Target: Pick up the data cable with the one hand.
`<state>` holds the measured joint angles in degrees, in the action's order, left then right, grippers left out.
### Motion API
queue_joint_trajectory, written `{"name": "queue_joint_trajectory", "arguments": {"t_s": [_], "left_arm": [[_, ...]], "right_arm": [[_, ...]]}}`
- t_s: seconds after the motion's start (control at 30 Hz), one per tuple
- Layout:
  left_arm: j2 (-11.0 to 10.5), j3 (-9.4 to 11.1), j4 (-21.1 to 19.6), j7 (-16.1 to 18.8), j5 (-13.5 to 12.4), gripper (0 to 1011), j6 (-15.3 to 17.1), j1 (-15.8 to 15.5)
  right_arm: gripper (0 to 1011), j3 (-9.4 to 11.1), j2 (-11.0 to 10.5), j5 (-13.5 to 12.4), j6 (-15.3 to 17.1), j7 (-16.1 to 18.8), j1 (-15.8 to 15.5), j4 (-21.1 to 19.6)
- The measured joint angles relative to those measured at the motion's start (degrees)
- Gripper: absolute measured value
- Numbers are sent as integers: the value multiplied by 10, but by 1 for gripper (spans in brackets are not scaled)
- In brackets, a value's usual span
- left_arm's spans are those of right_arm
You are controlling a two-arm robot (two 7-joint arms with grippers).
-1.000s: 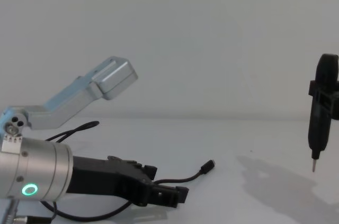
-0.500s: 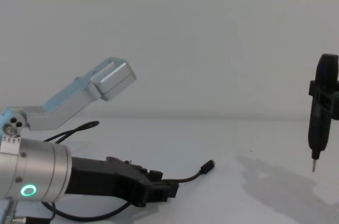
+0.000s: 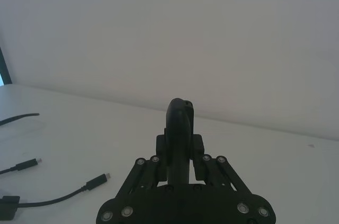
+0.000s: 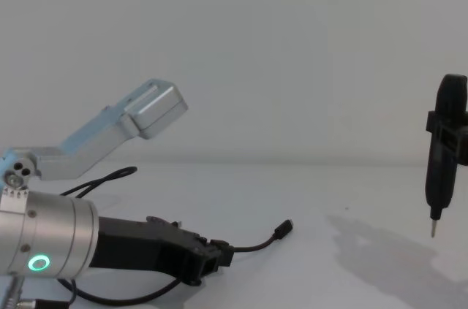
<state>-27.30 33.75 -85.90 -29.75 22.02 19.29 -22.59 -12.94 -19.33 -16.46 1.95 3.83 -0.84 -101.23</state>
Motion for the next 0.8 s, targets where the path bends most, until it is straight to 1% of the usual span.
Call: {"name": "queue_joint_trajectory", "arguments": {"t_s": [0.4, 0.67, 0.8], "left_arm": [[0, 0, 0, 0, 0, 43, 0, 0], [0, 0, 0, 0, 0, 43, 0, 0], [0, 0, 0, 0, 0, 43, 0, 0]], "right_arm": [[275, 0, 1, 0, -1, 3, 1, 1], [275, -7, 6, -3, -12, 23, 12, 13], [274, -16, 13, -4, -20, 37, 24, 24]]}}
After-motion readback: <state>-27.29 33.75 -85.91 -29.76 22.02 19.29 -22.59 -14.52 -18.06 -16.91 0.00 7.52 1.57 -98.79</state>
